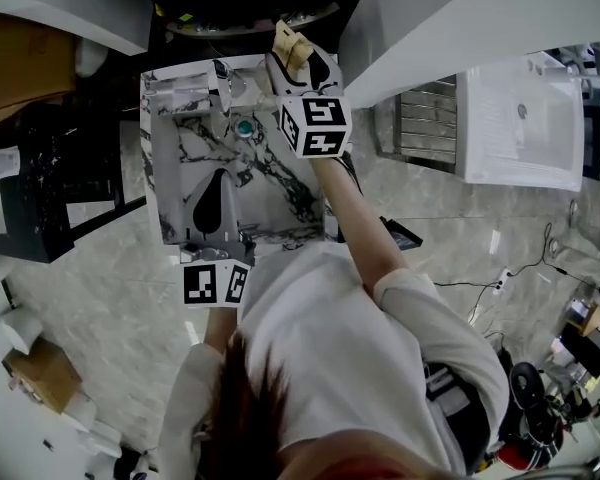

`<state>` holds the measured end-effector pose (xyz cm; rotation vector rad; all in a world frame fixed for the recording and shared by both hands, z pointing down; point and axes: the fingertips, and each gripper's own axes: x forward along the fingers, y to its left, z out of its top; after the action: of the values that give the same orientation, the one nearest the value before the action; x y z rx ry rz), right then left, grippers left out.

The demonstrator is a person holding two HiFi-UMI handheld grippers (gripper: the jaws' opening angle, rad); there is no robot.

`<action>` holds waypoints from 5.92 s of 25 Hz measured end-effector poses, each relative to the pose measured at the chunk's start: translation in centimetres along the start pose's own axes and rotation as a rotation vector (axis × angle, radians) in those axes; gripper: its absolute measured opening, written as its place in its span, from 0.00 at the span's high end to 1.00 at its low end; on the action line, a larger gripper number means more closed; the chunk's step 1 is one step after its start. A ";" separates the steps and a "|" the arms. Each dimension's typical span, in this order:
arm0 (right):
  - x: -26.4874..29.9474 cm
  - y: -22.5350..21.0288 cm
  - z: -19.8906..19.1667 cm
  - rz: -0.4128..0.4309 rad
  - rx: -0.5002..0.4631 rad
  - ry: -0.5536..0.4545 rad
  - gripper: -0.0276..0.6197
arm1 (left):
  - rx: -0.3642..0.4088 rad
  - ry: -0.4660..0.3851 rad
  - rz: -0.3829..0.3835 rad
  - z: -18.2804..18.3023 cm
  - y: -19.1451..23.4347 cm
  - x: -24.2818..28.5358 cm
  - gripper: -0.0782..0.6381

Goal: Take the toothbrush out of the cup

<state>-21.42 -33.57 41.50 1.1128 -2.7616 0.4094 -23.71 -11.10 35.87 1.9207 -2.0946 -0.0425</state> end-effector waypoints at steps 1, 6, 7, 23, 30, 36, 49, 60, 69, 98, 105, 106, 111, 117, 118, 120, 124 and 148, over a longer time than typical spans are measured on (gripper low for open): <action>0.4 0.1 0.0 -0.002 -0.002 -0.001 0.63 | -0.001 0.002 0.002 0.0 0.0 0.1 0.88; 1.7 0.4 -0.3 0.000 -0.021 0.012 0.63 | -0.007 0.010 0.013 -0.3 0.3 0.0 0.88; 1.8 0.3 -0.4 -0.003 -0.026 0.016 0.63 | -0.007 0.012 0.016 -0.4 0.4 0.0 0.88; 2.2 0.1 -0.4 0.066 -0.036 0.009 0.81 | -0.022 0.014 0.048 -0.7 1.6 -0.4 0.88; 2.0 0.0 -0.5 0.082 -0.066 0.004 0.80 | -0.023 0.012 0.058 -0.5 1.7 -0.5 0.88; 1.6 0.2 -0.7 0.123 -0.055 0.017 0.79 | -0.023 0.014 0.058 -0.7 1.6 -0.6 0.88; 1.3 0.3 -0.5 0.183 -0.080 0.024 0.81 | -0.030 0.009 0.063 -0.4 1.4 -0.6 0.88; -0.1 0.5 1.8 0.155 -0.083 -0.035 0.82 | -0.028 -0.006 0.075 -0.2 1.6 -1.3 0.88; -1.3 0.9 3.5 0.163 -0.063 -0.060 0.82 | -0.022 -0.027 0.075 0.3 1.5 -1.9 0.88; -8.3 2.9 12.1 0.168 -0.107 -0.233 0.82 | -0.011 -0.125 0.088 2.0 0.7 -6.5 0.88; -12.7 3.2 15.3 0.169 -0.134 -0.298 0.82 | -0.006 -0.151 0.078 2.2 0.0 -7.7 0.88; -13.2 3.2 15.6 0.166 -0.140 -0.303 0.82 | -0.006 -0.154 0.074 2.3 -0.2 -7.9 0.88; -15.3 2.7 16.1 0.145 -0.155 -0.306 0.82 | 0.002 -0.171 0.054 2.8 -0.9 -8.3 0.88; -19.2 1.4 17.6 0.113 -0.160 -0.338 0.82 | 0.007 -0.172 0.038 2.7 -1.3 -8.7 0.88; -19.8 1.1 17.8 0.105 -0.158 -0.345 0.82 | 0.008 -0.172 0.034 2.7 -1.3 -8.8 0.88; -21.0 0.7 18.3 0.090 -0.158 -0.360 0.82 | 0.011 -0.173 0.027 2.8 -1.5 -8.8 0.88; -23.1 0.2 18.9 0.073 -0.171 -0.372 0.82 | 0.016 -0.178 0.008 3.1 -1.9 -8.7 0.88; -31.6 -1.7 17.4 -0.053 -0.155 -0.379 0.82 | 0.031 -0.190 -0.072 3.7 -3.3 -8.8 0.88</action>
<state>2.01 -19.09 18.15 1.3390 -3.0049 -0.0290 -20.81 -3.48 29.87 2.0834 -2.1542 -0.2174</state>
